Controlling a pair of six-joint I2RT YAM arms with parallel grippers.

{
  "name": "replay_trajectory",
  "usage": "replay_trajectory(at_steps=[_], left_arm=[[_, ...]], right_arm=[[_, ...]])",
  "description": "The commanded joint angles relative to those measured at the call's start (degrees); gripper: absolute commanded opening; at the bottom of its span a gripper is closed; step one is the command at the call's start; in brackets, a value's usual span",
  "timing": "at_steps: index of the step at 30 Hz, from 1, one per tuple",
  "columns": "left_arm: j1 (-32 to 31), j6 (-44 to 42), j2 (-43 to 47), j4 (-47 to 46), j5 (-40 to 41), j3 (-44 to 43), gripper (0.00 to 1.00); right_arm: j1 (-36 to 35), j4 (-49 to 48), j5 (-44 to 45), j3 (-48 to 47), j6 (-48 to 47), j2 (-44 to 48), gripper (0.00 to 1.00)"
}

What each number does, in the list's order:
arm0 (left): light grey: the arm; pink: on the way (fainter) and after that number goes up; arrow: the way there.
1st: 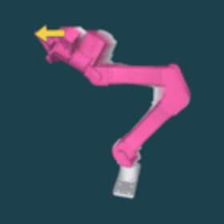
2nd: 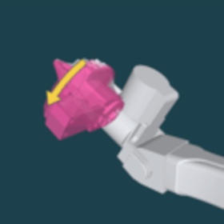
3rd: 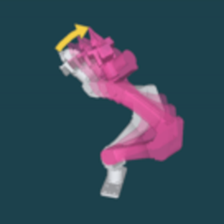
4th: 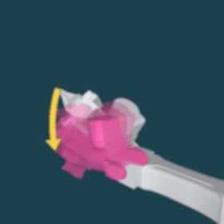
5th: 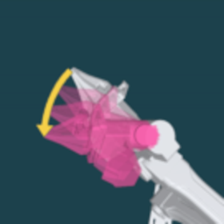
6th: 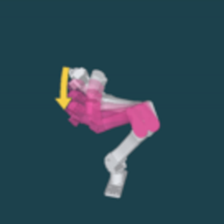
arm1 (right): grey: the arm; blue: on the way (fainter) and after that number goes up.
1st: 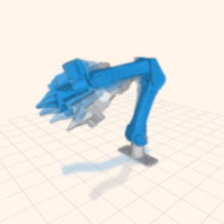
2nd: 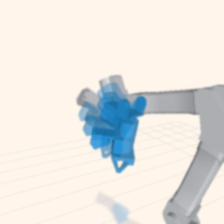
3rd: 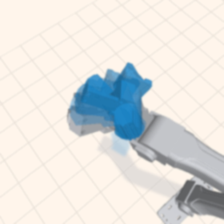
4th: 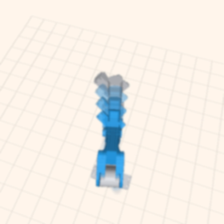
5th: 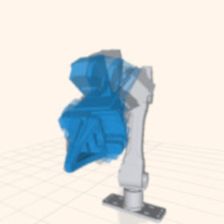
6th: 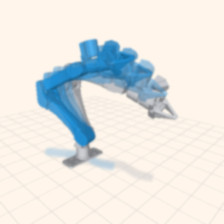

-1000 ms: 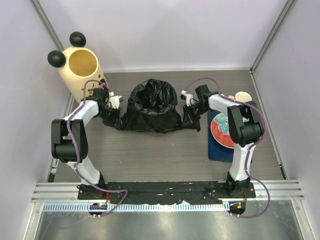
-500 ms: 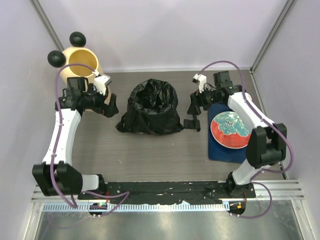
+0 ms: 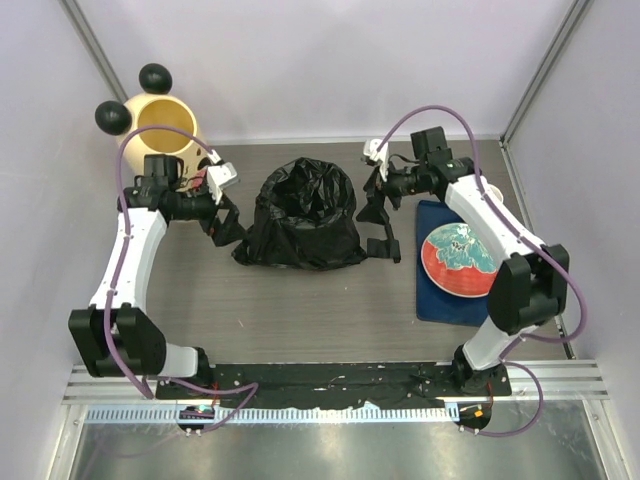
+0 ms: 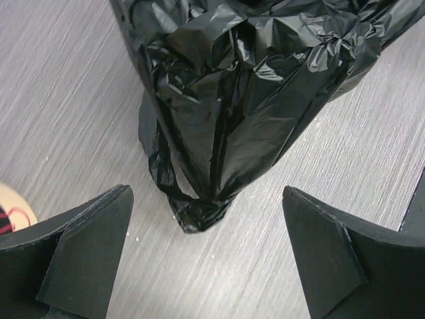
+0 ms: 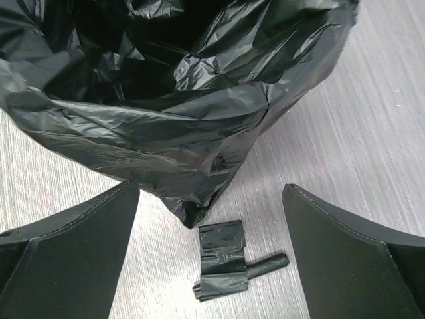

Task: Put the trash bags into the trash bin

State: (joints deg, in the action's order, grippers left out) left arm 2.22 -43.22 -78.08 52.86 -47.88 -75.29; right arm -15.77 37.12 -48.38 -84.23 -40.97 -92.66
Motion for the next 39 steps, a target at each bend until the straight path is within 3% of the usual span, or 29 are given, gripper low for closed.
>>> replay_trajectory(at_steps=[1, 6, 10, 15, 18, 21, 22, 23, 24, 25, 33, 39], left_arm=[[-0.2, -8.3, -2.2, -4.8, -11.5, -0.3, 1.0], [-1.0, -7.9, -8.4, -5.7, -16.5, -4.0, 0.99], [-1.7, -7.9, -12.5, -6.5, -17.5, -4.3, 0.91], [-3.6, -6.2, -15.8, -10.1, -18.5, -4.1, 0.82], [-4.1, -5.8, -17.4, -10.5, -19.3, -4.4, 0.67], [-4.2, -6.5, -18.6, -9.8, -19.4, -4.3, 0.4], [-4.1, -7.7, -18.8, -8.7, -19.0, -4.3, 0.22], [-4.2, -11.1, -19.5, -5.9, -17.9, -4.7, 0.15], [-4.2, -12.7, -19.8, -4.4, -17.2, -4.8, 0.03], [-4.0, -14.8, -20.3, -2.8, -16.6, -4.9, 0.0], [-2.5, -31.8, -25.5, 10.3, -10.2, -5.3, 0.0], [-0.4, -34.4, -26.2, 11.0, -8.2, -2.8, 0.0]], right_arm=[[-0.3, 4.0, -6.0, -4.4, -8.5, -3.2, 0.96], [-1.5, 4.0, -9.2, -6.5, -10.8, -5.5, 0.91], [-2.4, 4.1, -11.0, -6.7, -12.9, -6.6, 0.74], [-2.8, 4.0, -12.2, -6.4, -13.8, -7.6, 0.6], [-3.0, 3.8, -12.5, -6.5, -13.5, -8.5, 0.45], [-3.0, 4.0, -11.8, -6.7, -12.6, -9.4, 0.21], [-3.0, 4.0, -11.4, -6.6, -12.5, -9.5, 0.15], [-2.9, 4.1, -10.6, -6.3, -12.5, -9.5, 0.01], [-2.7, 4.0, -10.3, -5.5, -12.5, -9.4, 0.01], [-2.4, 3.9, -10.2, -5.1, -12.6, -9.6, 0.01], [1.3, 3.7, -9.1, -0.3, -10.5, -13.2, 0.01], [2.3, 2.9, -8.5, 3.6, -9.6, -15.3, 0.01]])
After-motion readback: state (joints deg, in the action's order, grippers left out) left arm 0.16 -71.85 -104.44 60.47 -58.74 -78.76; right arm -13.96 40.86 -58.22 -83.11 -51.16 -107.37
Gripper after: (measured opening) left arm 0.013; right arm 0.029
